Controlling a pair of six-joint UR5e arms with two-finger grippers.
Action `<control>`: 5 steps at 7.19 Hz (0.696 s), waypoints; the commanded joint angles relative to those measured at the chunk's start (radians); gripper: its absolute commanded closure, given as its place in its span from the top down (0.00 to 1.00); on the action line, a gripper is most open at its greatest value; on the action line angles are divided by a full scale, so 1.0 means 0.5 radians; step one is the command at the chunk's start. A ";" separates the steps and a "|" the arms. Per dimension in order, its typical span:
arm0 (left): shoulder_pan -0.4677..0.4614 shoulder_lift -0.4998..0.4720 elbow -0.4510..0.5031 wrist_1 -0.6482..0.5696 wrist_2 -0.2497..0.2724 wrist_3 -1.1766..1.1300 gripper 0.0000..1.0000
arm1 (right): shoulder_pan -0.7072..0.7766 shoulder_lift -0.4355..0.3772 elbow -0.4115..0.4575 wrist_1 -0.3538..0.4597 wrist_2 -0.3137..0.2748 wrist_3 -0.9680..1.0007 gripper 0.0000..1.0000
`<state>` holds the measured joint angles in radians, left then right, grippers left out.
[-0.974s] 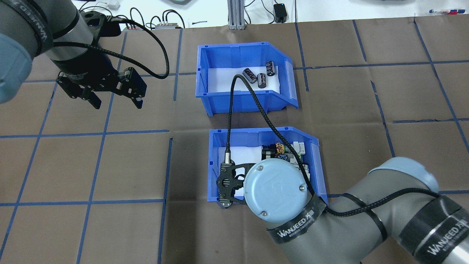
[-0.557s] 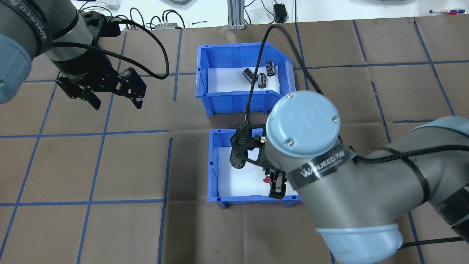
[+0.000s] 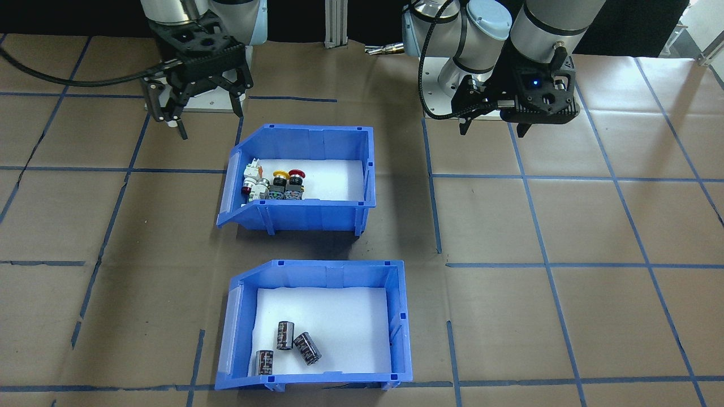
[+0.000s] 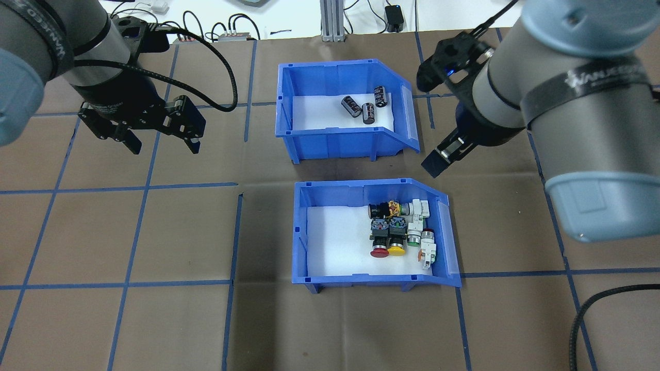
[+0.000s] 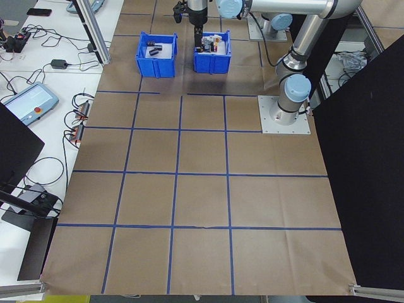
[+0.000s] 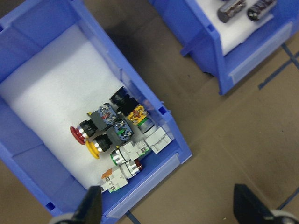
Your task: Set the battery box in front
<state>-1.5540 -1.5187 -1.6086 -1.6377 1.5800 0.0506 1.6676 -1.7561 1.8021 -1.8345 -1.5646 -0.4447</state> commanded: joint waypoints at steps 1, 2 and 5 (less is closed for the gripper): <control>0.000 0.000 -0.001 -0.001 0.000 0.000 1.00 | -0.077 0.173 -0.317 0.244 0.006 0.490 1.00; 0.000 0.000 -0.001 -0.001 0.000 0.000 1.00 | -0.080 0.329 -0.470 0.412 0.000 0.536 1.00; 0.000 0.000 -0.001 -0.001 0.000 0.000 1.00 | -0.208 0.518 -0.598 0.580 0.000 0.993 1.00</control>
<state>-1.5539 -1.5187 -1.6091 -1.6383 1.5800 0.0506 1.5937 -1.5199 1.5129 -1.5613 -1.5695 -0.0285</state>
